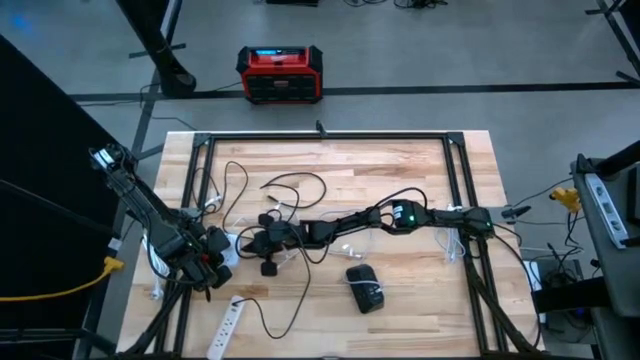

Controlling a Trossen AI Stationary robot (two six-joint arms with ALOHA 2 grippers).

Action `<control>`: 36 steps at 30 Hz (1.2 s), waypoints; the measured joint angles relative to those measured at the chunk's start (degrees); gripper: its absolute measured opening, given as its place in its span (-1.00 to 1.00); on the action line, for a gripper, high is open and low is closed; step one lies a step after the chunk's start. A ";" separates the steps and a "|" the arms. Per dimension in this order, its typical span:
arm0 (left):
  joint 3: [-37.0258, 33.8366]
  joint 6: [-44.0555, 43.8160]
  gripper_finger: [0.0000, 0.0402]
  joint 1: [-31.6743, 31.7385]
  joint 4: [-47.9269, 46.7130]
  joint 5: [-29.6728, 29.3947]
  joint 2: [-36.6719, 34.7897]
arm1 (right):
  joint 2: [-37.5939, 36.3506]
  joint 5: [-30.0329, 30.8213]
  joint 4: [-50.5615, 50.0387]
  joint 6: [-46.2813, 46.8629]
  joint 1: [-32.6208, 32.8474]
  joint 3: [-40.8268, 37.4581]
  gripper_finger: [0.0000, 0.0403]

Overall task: Insert USB
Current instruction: Insert the right black charger cable into the top white outlet extension, then insert the black charger cable into the top white outlet extension

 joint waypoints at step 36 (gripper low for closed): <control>-0.13 0.02 -0.86 0.07 -0.59 -1.44 -0.02 | -10.25 -1.38 -20.47 -4.25 -0.37 1.30 0.00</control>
